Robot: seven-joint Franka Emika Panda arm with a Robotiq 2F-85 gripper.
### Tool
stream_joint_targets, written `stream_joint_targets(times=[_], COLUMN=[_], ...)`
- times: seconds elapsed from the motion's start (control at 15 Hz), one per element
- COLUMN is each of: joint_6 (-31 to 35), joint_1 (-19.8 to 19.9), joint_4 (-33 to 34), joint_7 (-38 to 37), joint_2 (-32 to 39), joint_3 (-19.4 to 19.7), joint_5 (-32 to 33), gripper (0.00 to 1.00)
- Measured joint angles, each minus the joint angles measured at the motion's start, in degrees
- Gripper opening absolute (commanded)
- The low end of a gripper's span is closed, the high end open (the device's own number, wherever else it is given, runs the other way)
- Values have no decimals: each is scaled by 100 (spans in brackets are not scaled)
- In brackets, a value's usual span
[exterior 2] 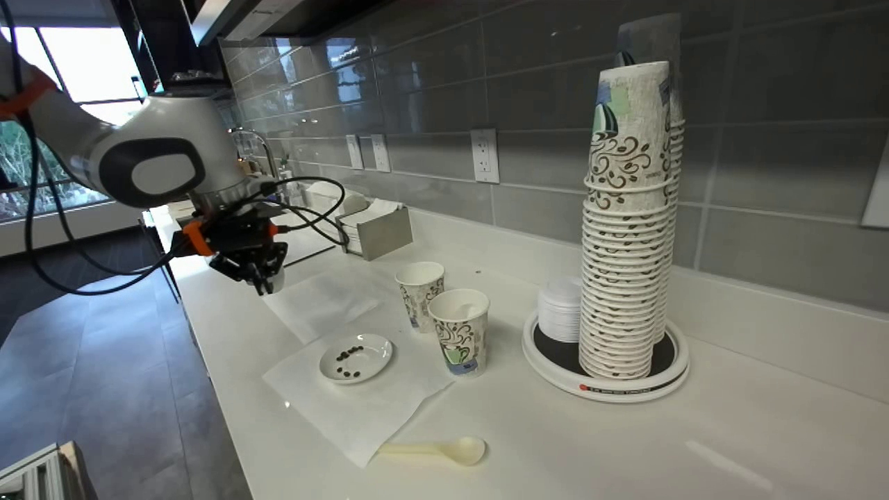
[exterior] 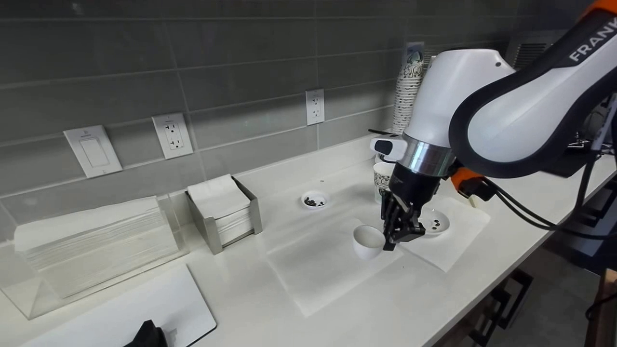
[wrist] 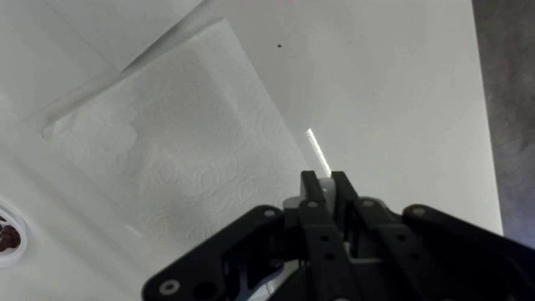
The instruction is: Remove the cup from the white plate
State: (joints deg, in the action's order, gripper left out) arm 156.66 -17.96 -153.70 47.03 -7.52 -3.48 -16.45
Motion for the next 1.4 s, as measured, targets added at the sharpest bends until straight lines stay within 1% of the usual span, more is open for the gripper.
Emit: stream_joint_targets(times=[0.27,0.33,0.53,0.67,0.8,1.07,1.2,1.4], joint_6=[0,0,0,-2,-60,-550,-728,-765], joint_1=[0,0,20,28,30,85,152,252], joint_4=[23,23,26,148,426,1234,1618,2081], joint_7=[31,33,32,40,43,-51,-285,-617], joint_2=[49,49,57,134,310,875,1215,1692], joint_3=[0,0,-12,-45,-117,-325,-416,-521], joint_5=[0,0,3,14,53,387,678,1030], gripper=[11,3,3,3,3,3,3,3])
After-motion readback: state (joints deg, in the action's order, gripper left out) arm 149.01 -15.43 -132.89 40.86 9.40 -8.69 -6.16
